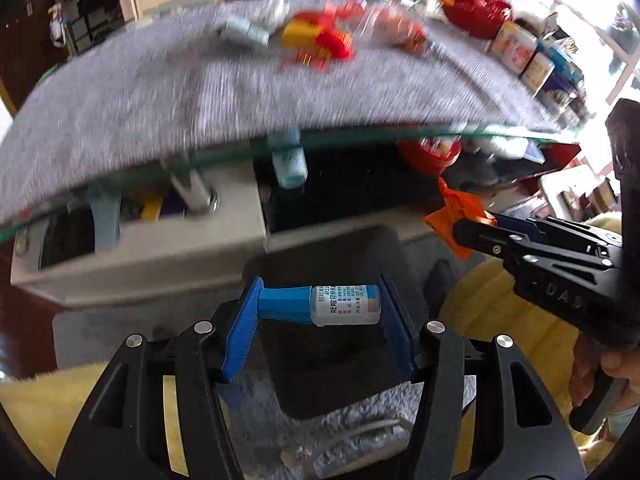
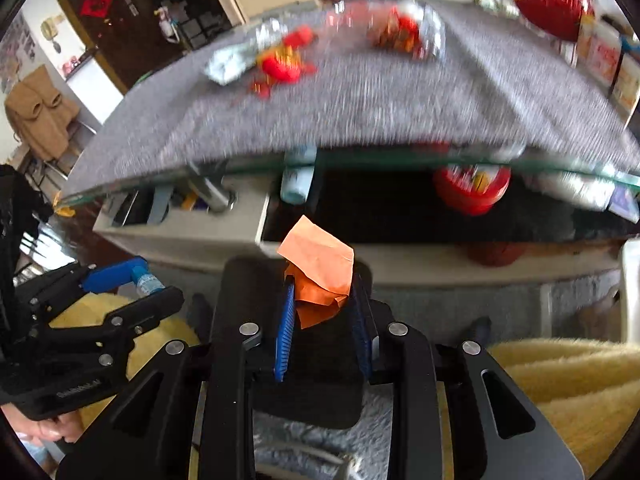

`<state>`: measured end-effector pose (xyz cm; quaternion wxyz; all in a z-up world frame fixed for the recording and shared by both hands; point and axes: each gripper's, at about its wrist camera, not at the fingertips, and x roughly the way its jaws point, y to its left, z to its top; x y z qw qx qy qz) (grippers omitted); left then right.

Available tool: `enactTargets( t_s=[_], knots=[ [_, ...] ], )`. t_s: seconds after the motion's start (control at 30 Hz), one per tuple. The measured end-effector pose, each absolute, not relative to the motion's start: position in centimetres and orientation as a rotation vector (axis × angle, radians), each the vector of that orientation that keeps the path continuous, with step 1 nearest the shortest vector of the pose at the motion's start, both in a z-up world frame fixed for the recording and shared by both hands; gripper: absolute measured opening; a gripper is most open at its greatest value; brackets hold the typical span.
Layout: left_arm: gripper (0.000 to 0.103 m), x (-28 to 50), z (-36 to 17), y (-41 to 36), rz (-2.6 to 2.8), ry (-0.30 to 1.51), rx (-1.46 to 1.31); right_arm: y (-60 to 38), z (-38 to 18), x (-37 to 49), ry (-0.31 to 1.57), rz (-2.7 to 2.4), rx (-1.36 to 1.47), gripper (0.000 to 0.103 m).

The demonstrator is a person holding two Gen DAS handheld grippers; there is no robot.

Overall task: Collect trash
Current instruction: 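Carry the bottle and orange paper down to the bin and release both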

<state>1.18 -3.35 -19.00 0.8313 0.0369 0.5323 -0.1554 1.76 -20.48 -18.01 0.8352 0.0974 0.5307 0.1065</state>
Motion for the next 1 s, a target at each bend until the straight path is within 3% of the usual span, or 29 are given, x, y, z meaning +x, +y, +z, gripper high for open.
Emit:
enactTargets(
  t_s=[0.2, 0.43, 0.57, 0.7, 0.83, 1.0],
  knots=[
    [0.055, 0.8, -23.4, -2.6, -0.305, 1.249, 0.047, -20.2, -21.1, 1.8, 1.222, 0.233, 0.240, 0.029],
    [0.055, 0.3, -24.3, -2.2, -0.308, 1.273, 0.032, -19.3, -21.4, 2.0, 1.244, 0.261, 0.254, 0.033],
    [0.065, 0.5, -23.8, -2.1, -0.291, 1.254, 0.041, -19.3, -20.8, 2.2, 1.225, 0.245, 0.248, 0.057],
    [0.074, 0.7, -23.4, -1.7, -0.276, 1.239, 0.038, -19.7, -20.4, 2.3, 1.212, 0.230, 0.255, 0.061],
    [0.086, 1.1, -22.5, -1.3, -0.272, 1.225, 0.023, -20.3, -19.4, 2.5, 1.183, 0.200, 0.262, 0.075],
    [0.091, 1.8, -20.6, -0.7, -0.273, 1.187, -0.008, -21.7, -17.6, 2.9, 1.134, 0.172, 0.293, 0.084]
  ],
)
